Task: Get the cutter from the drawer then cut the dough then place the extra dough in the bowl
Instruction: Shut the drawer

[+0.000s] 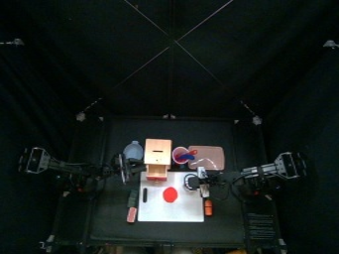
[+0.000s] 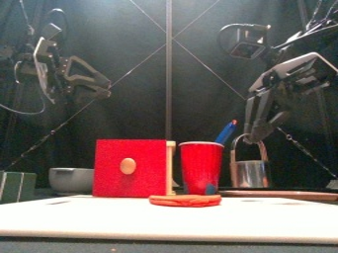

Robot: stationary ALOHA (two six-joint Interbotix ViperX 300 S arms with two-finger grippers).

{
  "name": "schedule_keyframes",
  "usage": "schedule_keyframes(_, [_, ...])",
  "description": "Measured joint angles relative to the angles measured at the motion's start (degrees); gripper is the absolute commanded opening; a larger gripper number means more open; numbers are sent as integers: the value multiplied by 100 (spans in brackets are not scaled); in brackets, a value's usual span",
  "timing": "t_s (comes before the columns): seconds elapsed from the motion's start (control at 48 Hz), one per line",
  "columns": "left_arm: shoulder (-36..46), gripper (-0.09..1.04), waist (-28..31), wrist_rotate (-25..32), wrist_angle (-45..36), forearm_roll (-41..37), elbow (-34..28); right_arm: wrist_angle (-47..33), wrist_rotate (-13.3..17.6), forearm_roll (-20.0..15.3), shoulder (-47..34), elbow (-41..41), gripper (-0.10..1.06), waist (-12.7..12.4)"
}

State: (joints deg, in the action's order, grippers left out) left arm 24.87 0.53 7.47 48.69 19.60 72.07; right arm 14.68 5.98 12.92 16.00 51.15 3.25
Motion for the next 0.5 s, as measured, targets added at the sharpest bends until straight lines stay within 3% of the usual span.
schedule_keyframes(0.188, [-158, 77, 149, 9, 0, -123, -141, -114, 334, 44, -167, 0, 54, 0])
schedule_keyframes(0.5, [-352, 78, 272, 0, 0, -141, -290, -132, 791, 79, -167, 9, 72, 0])
